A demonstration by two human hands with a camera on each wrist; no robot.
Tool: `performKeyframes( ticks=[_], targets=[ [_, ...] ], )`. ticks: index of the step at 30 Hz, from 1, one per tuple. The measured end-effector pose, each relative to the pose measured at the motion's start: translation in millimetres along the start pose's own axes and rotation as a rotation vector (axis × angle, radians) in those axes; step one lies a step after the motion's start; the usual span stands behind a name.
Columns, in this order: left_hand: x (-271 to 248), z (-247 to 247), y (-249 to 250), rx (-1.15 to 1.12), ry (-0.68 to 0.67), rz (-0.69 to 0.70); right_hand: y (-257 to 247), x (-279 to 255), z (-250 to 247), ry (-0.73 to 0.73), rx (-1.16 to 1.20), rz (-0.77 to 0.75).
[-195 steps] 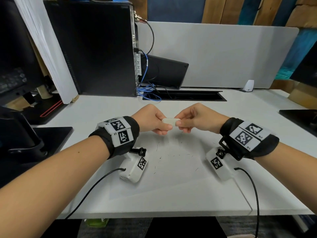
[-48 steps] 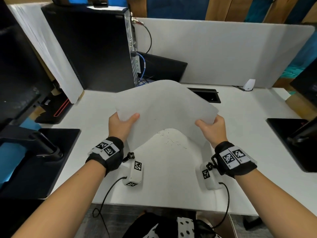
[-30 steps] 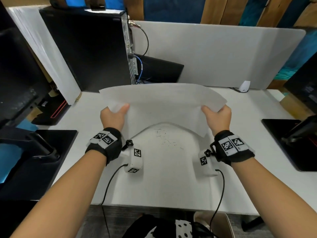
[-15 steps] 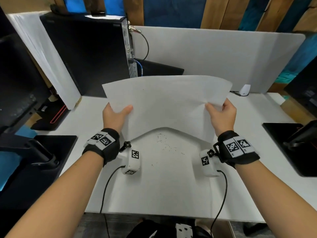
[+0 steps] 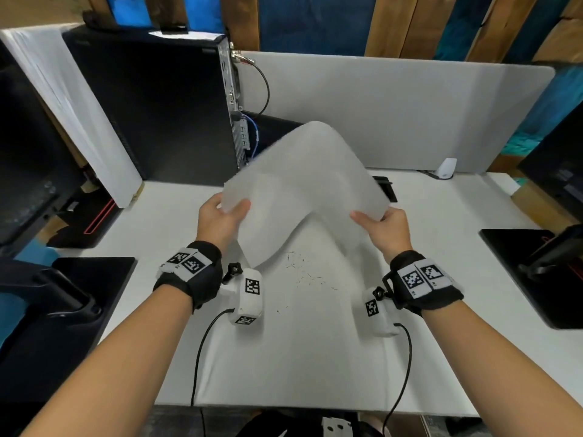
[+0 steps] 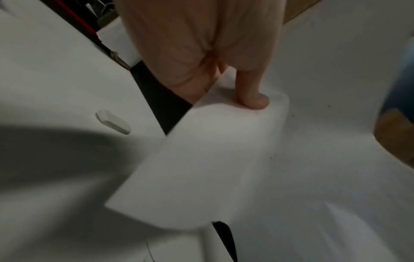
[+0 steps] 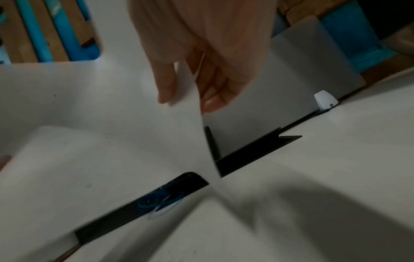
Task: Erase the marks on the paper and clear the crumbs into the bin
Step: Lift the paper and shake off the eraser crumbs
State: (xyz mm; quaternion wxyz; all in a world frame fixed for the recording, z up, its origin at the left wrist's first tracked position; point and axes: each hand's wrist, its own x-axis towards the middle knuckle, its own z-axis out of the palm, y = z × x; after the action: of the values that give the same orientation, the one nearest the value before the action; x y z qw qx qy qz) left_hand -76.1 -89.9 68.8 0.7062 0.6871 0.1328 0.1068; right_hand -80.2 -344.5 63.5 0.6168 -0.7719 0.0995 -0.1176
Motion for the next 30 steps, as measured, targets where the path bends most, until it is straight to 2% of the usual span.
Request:
performKeyframes(
  ticks=[1, 4, 5, 11, 14, 19, 27, 28, 30],
  targets=[
    [2.7, -1.8, 0.3, -0.002, 0.039, -0.001, -0.8, 1.1, -0.1, 0.04, -0.002, -0.002],
    [16.5, -14.1, -5.4, 0.041, 0.273, 0.032, -6.9, 6.6, -4.3, 0.158, -0.006, -0.022],
    [18.2, -15.7, -5.7, 0.073, 0.295, 0.044, -7.7, 8.8, -5.3, 0.16, 0.002, -0.017],
    [15.0, -13.0, 0.5, 0.071, 0.205, 0.064, -10.1, 11.7, -11.2, 0.16, 0.004, -0.039],
    [9.9, -12.7, 3.9, 0.058, 0.113, 0.076, -9.3, 13.4, -14.6, 0.12, 0.002, -0.018],
    [11.0, -10.1, 5.2, 0.119, -0.066, 0.006, -8.8, 16.5, -15.0, 0.081, 0.003, -0.039],
    [18.9, -12.1, -0.7, 0.198, 0.047, 0.009, -9.1, 33.2, -20.7, 0.202, -0.173, -0.085],
    [18.5, -12.1, -1.6, 0.206, 0.051, 0.014, -9.8, 33.5, -19.8, 0.254, -0.256, -0.126],
    [18.8, -13.1, -3.4, 0.196, 0.047, 0.018, -13.7, 28.1, -13.3, 0.307, -0.437, -0.333]
  ],
)
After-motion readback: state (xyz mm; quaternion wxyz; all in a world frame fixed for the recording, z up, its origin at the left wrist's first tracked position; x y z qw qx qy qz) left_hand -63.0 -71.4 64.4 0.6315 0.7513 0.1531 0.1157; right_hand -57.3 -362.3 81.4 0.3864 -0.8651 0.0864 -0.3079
